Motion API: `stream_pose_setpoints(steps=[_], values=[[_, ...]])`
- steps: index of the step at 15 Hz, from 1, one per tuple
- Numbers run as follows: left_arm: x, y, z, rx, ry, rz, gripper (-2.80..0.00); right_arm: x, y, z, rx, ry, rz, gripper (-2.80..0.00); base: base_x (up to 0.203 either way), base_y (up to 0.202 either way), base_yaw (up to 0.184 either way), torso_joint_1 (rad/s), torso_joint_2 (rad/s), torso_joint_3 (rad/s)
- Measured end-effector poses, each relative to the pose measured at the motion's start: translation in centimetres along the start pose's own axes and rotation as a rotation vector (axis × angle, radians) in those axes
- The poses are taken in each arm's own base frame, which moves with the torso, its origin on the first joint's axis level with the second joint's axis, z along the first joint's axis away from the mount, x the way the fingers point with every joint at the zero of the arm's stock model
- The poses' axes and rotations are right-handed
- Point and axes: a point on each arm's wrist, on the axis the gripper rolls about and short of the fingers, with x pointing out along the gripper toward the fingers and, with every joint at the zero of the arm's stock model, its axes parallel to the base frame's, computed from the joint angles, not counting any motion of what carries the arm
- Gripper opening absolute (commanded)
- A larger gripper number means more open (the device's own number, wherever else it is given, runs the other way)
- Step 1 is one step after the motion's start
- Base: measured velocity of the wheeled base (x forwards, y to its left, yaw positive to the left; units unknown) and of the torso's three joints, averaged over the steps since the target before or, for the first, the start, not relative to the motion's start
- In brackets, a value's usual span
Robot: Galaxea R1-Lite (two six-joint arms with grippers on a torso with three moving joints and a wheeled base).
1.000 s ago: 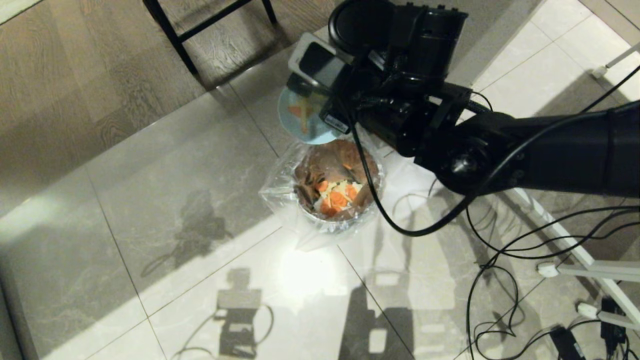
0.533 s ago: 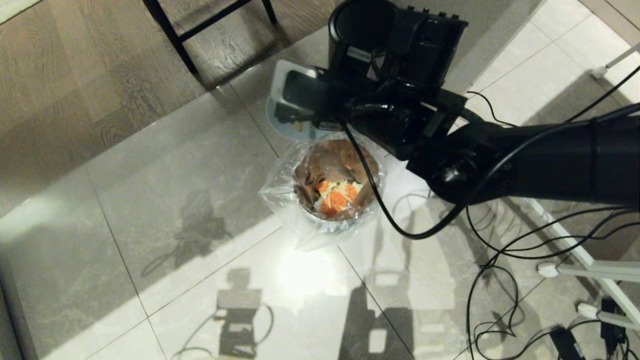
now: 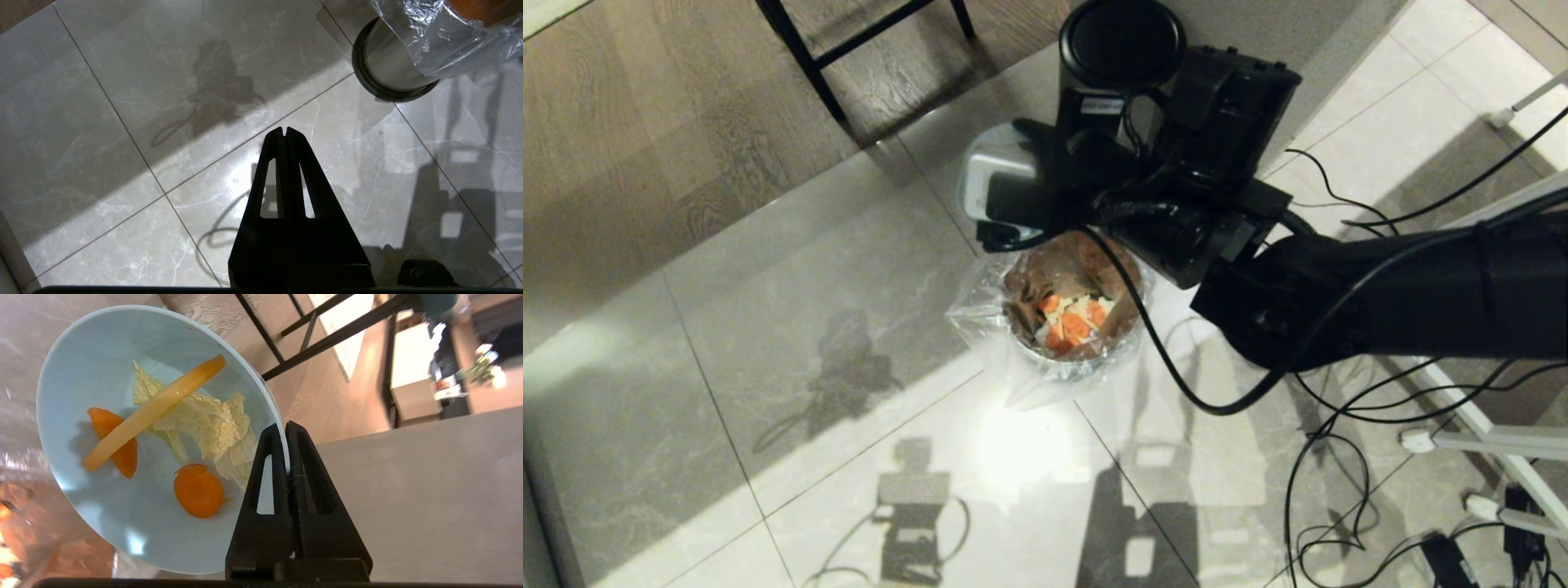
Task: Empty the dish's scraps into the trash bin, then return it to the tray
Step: Pour the leftover food from the bowl into the trash can
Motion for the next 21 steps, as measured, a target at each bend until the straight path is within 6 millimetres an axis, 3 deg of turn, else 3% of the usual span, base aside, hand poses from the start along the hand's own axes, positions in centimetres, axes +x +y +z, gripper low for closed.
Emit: stream_pose_setpoints(steps=[6, 21], values=[[0.0, 0.0, 0.0, 0.0, 0.0, 0.0, -2.8, -1.4, 0.4, -0.1, -0.098, -0.078, 0.0, -2.8, 0.0, 0.0, 0.0, 0.0, 0.0, 0.0], [0.0, 0.0, 0.0, 0.0, 0.0, 0.0, -2.8, -3.6, 3.8, -4.4, -0.341, -0.144, 0.062, -2.8, 0.0, 0.0, 0.0, 0.0, 0.0, 0.0]])
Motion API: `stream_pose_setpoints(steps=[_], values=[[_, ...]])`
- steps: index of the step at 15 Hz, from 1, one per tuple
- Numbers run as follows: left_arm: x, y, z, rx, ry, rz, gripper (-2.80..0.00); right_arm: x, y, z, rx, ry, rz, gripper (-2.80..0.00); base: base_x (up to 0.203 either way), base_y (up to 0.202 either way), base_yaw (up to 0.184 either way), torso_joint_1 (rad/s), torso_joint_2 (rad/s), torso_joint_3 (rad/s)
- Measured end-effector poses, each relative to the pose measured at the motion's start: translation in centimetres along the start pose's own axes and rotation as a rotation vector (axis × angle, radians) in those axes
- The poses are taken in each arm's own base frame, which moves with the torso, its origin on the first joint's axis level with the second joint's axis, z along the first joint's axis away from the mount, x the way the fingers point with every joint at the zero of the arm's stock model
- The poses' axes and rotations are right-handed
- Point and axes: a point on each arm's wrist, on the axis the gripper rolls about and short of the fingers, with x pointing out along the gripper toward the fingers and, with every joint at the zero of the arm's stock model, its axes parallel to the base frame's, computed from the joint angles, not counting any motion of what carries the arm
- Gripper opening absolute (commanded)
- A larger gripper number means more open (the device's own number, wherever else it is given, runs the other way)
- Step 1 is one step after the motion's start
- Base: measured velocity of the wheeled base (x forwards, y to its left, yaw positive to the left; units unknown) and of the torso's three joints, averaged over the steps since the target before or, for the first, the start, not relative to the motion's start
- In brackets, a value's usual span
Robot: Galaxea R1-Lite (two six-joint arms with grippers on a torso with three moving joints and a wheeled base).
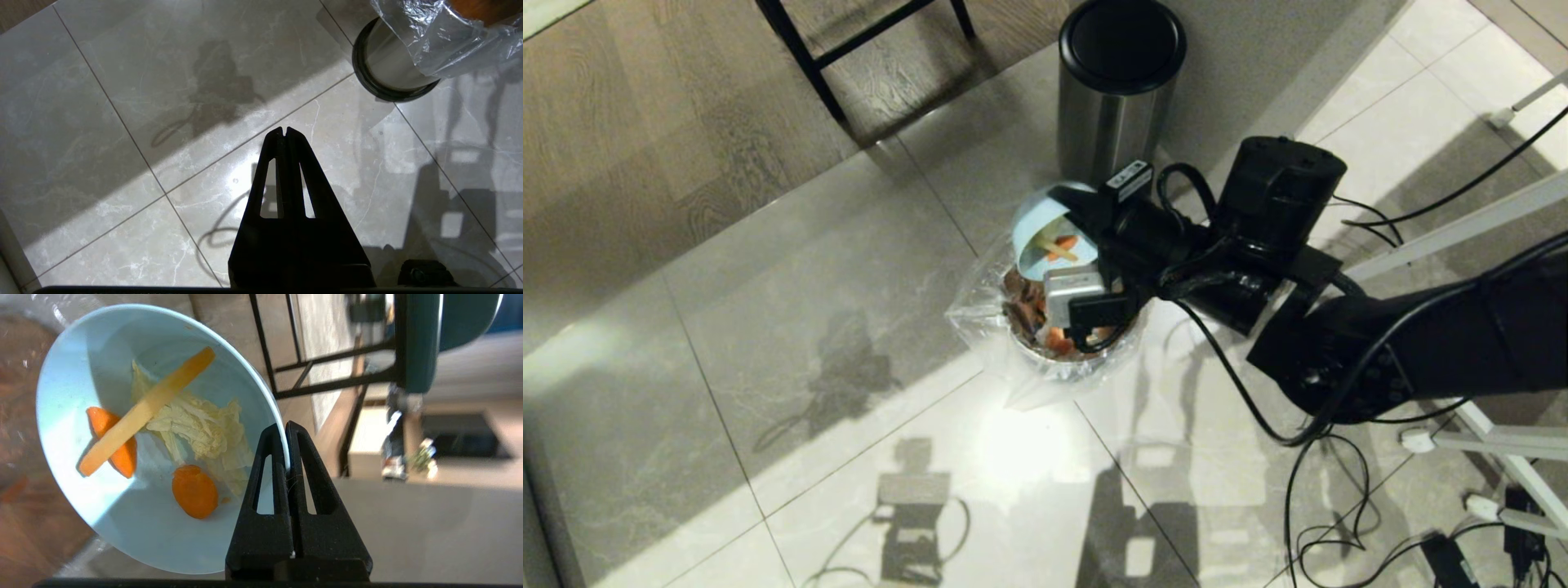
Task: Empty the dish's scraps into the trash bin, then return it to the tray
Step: Pour the leftover food from the bowl into the trash can
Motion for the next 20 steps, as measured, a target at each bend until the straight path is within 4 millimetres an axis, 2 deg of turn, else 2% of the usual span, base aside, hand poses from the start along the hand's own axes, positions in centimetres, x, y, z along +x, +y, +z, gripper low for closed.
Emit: stream_pose_setpoints(steps=[12, 16, 20], values=[[0.0, 0.0, 0.0, 0.0, 0.0, 0.0, -2.8, -0.2, 0.4, -0.7, -0.171, -0.097, -0.024, -2.8, 0.0, 0.0, 0.0, 0.0, 0.0, 0.0], [0.0, 0.0, 0.0, 0.0, 0.0, 0.0, -2.8, -0.8, -0.3, -1.4, -0.356, -0.234, -0.113, -2.8, 0.0, 0.0, 0.0, 0.0, 0.0, 0.0], [0.0, 0.0, 0.0, 0.0, 0.0, 0.0, -2.8, -1.7, -0.5, -2.3, -0.476, -0.228, -0.103, -2.8, 0.0, 0.0, 0.0, 0.0, 0.0, 0.0]])
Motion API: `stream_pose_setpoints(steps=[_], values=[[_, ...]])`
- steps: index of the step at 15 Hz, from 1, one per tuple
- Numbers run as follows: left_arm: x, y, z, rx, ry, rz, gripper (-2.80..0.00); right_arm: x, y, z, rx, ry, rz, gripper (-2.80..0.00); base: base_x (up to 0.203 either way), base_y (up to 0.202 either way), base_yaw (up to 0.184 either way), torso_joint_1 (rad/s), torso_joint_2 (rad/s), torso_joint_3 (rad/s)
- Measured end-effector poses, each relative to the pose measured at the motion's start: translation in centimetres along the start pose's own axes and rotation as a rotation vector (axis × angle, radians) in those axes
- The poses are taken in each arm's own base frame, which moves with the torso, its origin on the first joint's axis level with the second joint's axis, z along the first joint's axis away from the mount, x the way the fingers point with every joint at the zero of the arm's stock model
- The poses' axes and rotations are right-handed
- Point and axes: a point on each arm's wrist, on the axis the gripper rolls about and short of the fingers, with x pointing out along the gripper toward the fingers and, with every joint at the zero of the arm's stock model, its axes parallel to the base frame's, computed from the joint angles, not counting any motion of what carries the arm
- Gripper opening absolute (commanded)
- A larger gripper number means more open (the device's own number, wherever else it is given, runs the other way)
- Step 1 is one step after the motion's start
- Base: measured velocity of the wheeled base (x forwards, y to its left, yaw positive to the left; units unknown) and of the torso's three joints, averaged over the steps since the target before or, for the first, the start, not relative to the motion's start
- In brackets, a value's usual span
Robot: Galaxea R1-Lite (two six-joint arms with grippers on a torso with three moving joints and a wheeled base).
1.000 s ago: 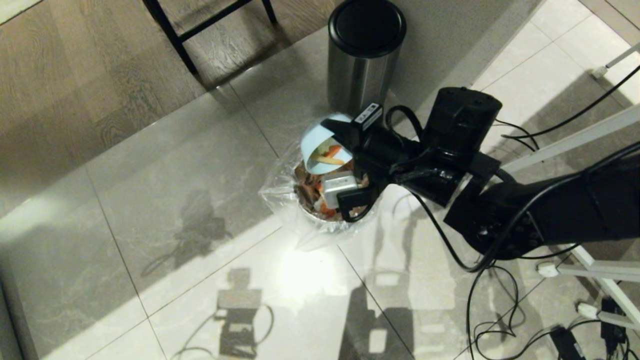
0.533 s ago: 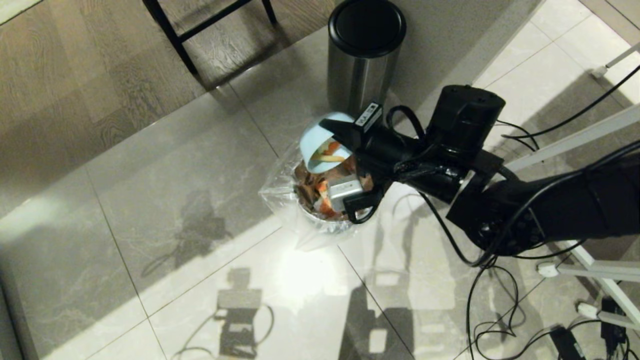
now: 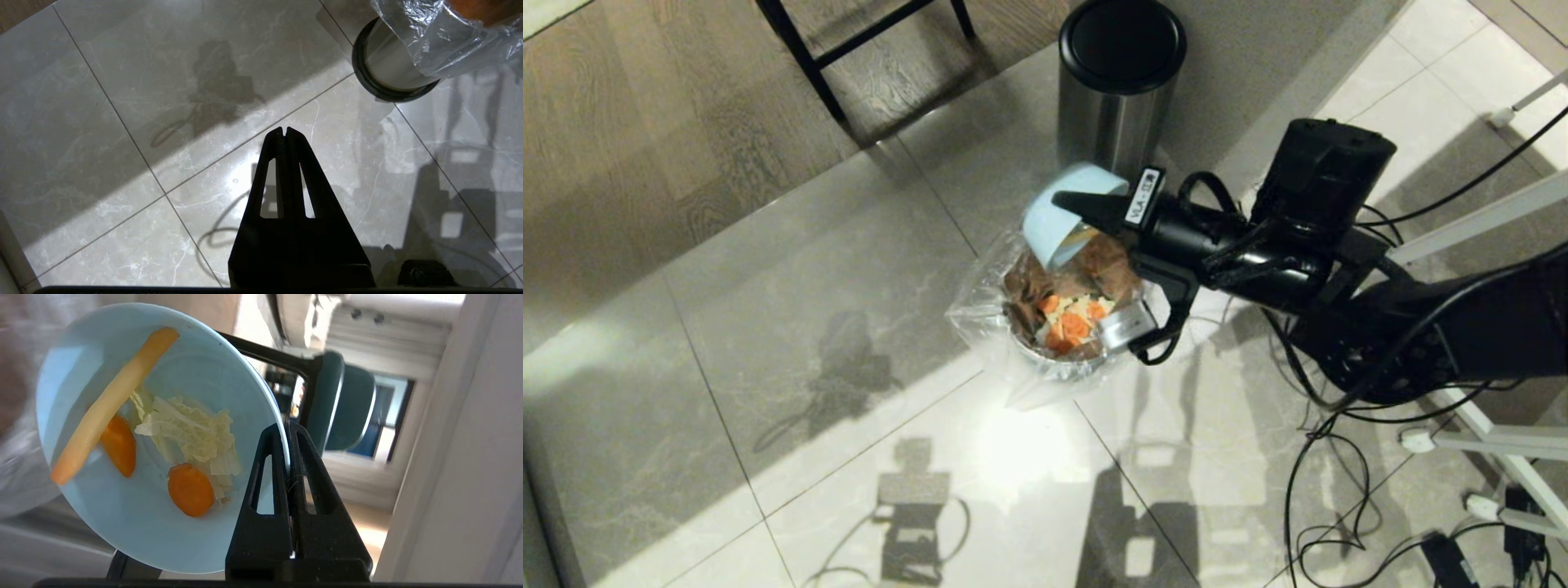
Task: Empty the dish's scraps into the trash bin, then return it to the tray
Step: Pour the leftover food from the bowl into the trash can
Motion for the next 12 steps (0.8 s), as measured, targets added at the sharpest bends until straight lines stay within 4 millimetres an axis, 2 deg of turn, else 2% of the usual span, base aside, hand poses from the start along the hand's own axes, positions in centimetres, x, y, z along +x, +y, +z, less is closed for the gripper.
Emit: stream_pose_setpoints(steps=[5, 9, 12], values=[[0.0, 0.0, 0.0, 0.0, 0.0, 0.0, -2.8, -0.8, 0.4, 0.1, -0.04, -0.004, 0.035, -2.8, 0.0, 0.0, 0.0, 0.0, 0.0, 0.0], [0.0, 0.0, 0.0, 0.0, 0.0, 0.0, -2.8, -1.4, 0.6, -1.2, -0.186, 0.029, 0.049, -2.8, 0.0, 0.0, 0.0, 0.0, 0.0, 0.0], [0.0, 0.0, 0.0, 0.001, 0.0, 0.0, -2.8, -1.1, 0.4, -2.0, -0.207, 0.056, 0.033, -2.8, 0.0, 0.0, 0.0, 0.0, 0.0, 0.0]])
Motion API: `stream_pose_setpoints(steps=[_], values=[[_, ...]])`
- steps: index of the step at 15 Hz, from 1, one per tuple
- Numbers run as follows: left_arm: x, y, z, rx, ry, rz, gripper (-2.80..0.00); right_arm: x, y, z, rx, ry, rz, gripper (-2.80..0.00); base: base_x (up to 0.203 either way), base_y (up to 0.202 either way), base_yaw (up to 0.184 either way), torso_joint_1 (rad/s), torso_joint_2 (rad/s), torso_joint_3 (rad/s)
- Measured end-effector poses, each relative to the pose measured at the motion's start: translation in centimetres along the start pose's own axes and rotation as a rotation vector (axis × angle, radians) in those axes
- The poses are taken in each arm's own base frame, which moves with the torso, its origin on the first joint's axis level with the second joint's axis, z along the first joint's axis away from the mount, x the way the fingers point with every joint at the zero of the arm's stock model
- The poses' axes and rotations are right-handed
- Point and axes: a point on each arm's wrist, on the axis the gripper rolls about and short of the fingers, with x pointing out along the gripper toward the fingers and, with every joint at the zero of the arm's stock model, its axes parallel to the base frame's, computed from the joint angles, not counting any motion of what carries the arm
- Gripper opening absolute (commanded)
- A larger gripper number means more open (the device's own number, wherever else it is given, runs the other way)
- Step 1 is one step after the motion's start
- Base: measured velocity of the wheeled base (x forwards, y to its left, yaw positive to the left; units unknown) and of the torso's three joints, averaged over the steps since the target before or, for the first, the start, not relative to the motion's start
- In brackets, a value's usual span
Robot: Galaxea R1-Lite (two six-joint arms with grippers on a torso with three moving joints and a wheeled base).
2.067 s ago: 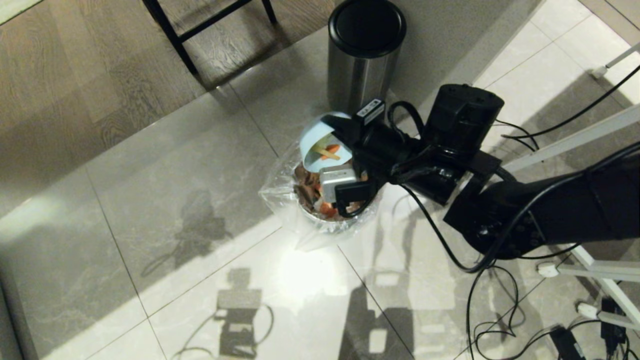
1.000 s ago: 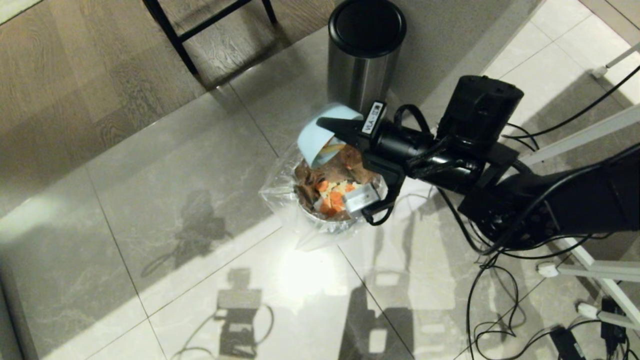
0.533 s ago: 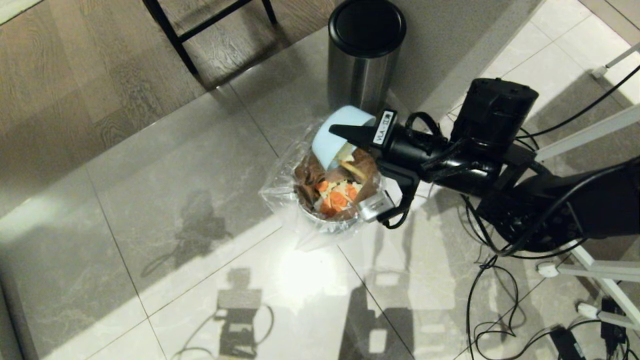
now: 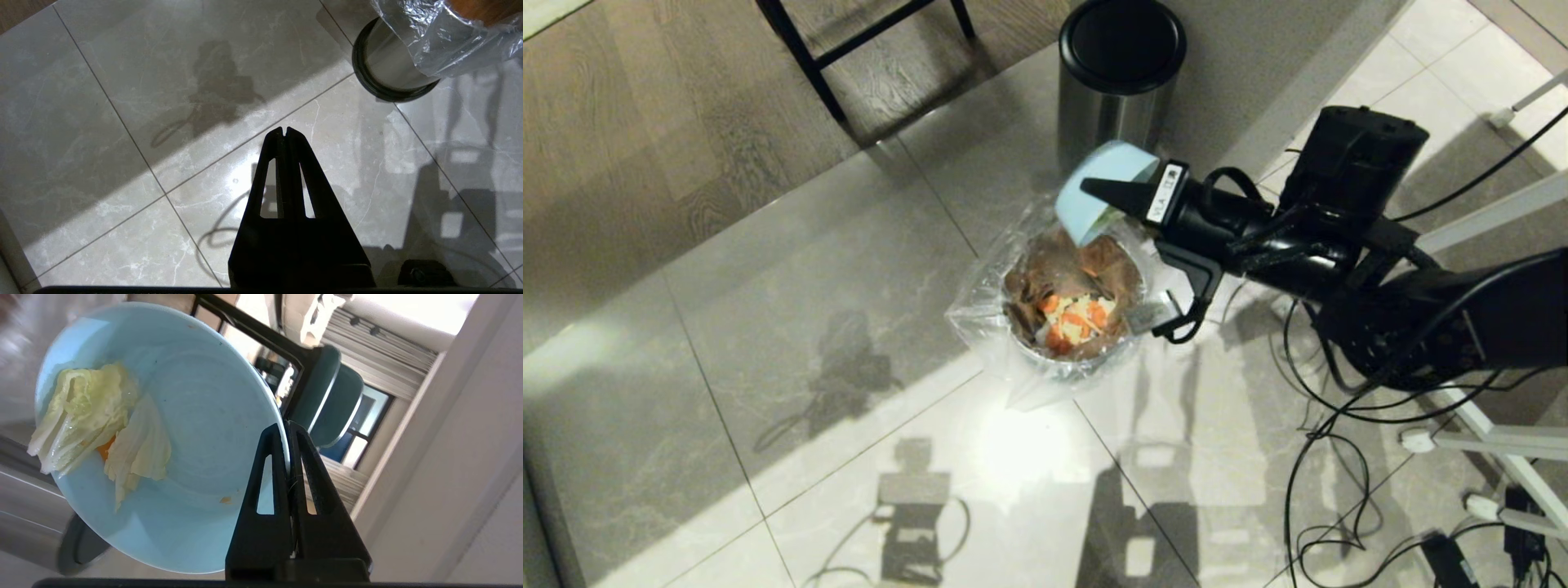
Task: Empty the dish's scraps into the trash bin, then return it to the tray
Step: Pour the leftover food from the bowl into the trash can
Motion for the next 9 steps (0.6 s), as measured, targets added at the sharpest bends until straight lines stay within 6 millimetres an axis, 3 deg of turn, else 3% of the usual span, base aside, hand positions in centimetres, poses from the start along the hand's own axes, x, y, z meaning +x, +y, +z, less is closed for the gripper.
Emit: stream_pose_setpoints(steps=[4, 9], values=[[0.0, 0.0, 0.0, 0.0, 0.0, 0.0, -2.8, 1.4, -0.4, -1.7, -0.036, 0.059, -0.045, -2.8, 0.0, 0.0, 0.0, 0.0, 0.0, 0.0], [0.0, 0.0, 0.0, 0.0, 0.0, 0.0, -2.8, 2.8, -2.9, -0.5, 0.01, 0.076, -0.158, -2.8, 0.0, 0.0, 0.0, 0.0, 0.0, 0.0]])
